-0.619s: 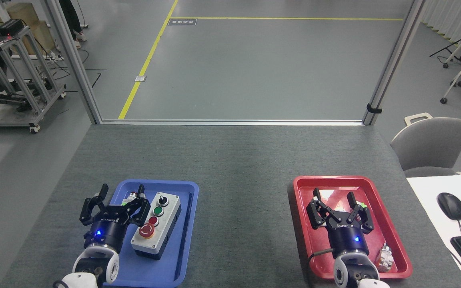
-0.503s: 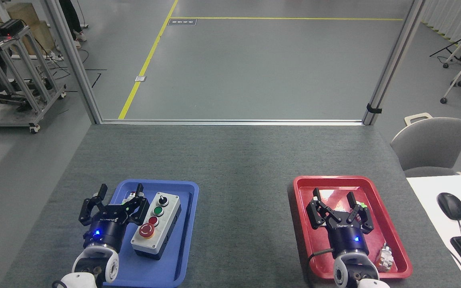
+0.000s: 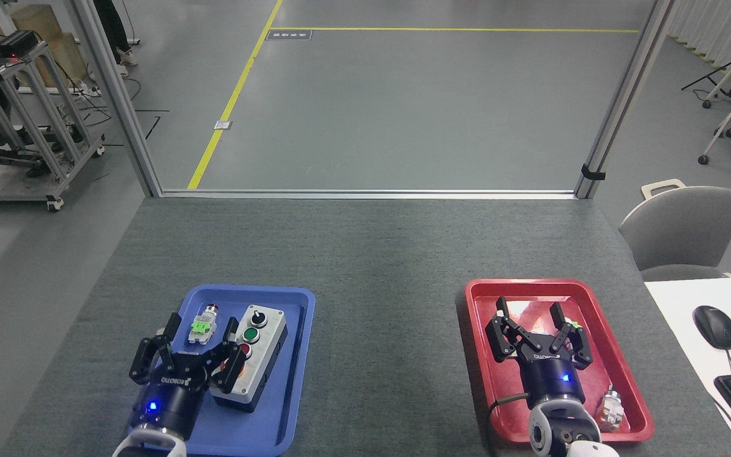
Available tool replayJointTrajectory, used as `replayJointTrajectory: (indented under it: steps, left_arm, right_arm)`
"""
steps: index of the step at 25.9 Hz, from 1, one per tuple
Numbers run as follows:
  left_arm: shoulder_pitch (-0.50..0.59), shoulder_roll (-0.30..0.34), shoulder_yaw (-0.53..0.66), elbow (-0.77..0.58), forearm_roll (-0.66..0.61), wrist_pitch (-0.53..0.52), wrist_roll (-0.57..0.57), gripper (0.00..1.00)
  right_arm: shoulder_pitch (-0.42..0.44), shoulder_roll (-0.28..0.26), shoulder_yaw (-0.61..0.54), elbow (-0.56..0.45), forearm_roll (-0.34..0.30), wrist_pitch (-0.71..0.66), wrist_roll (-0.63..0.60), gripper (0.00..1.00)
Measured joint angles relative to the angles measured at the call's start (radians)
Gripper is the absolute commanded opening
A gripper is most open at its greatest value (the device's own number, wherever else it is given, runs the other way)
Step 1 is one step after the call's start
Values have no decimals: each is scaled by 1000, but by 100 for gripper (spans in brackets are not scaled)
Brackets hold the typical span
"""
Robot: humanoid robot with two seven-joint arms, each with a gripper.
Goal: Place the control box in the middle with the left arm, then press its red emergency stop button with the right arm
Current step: 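Lower the left gripper onto the grey control box in the blue tray, then close the left gripper around the near end of the control box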
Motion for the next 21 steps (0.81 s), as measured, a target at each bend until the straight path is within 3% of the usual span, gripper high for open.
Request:
replayJointTrajectory:
  steps: [8, 14, 21]
  left_arm:
    - [68, -2, -45, 58, -242, -44, 55, 98]
    - [14, -2, -49, 198, -316, -6, 51, 99]
    - [-2, 2, -49, 255, -335, 13, 48, 99]
  right_arm:
    - [-1, -1, 0, 0, 0, 0, 0, 100]
    - [-2, -1, 0, 0, 0, 0, -4, 100]
    - [-1, -2, 0, 0, 0, 0, -1, 100]
